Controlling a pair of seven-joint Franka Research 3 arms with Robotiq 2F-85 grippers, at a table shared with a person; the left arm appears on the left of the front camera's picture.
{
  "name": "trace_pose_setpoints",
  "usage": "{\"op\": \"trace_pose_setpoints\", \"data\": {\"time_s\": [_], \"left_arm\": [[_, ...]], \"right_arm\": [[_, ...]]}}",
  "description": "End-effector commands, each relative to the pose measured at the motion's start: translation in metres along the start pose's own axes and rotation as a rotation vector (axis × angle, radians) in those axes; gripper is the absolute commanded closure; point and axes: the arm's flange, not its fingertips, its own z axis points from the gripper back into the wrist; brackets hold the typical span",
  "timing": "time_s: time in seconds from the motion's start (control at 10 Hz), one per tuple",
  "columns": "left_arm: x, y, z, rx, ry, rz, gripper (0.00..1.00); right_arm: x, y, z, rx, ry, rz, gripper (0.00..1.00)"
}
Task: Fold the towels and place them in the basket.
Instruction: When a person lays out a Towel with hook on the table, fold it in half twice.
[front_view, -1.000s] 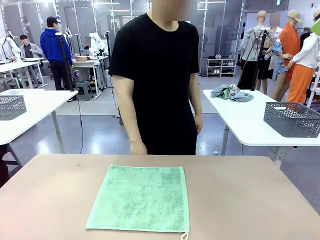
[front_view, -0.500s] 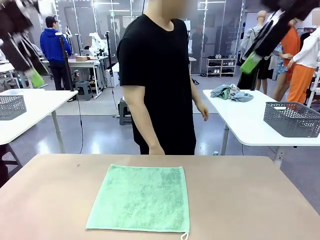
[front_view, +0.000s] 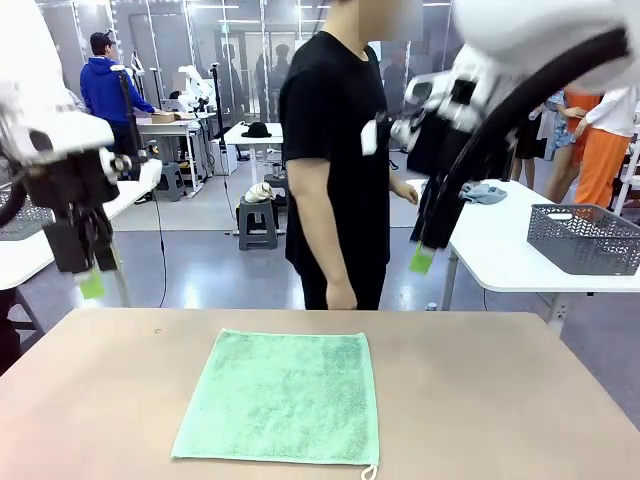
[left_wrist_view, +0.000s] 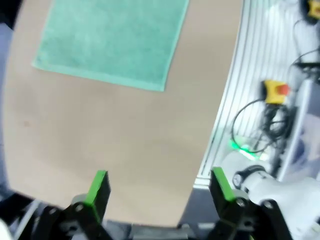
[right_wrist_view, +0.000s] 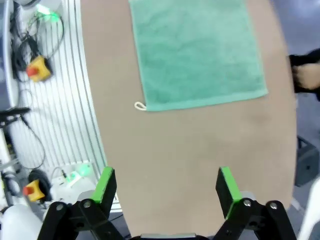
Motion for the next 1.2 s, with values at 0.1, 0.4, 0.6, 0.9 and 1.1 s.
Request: {"op": "trace_pose_setpoints", "data": {"time_s": [0.1,0.4,0.6,0.9,1.1], "left_arm": [[-0.006,-0.019,-0.057,0.09,0.053,-0.154,0.0],[-0.013,-0.029,-0.087,0.165,0.057,-0.25,0.0],[-0.003,-0.027,-0.085,0.101,0.077,-0.214,0.0],[-0.003,-0.027,-0.085,0.101,0.077,-0.214,0.0],[-0.005,-0.028,-0.089,0.114,0.065,-0.218,0.0]], "right_arm": [[0.002,0.0,-0.061,0.013,0.06,0.115,0.0],[-0.003,0.001,-0.092,0.044,0.062,0.134,0.0],[0.002,0.004,-0.084,0.056,0.078,0.101,0.0],[0.002,0.004,-0.084,0.056,0.078,0.101,0.0],[0.002,0.003,-0.085,0.053,0.076,0.112,0.0]]}}
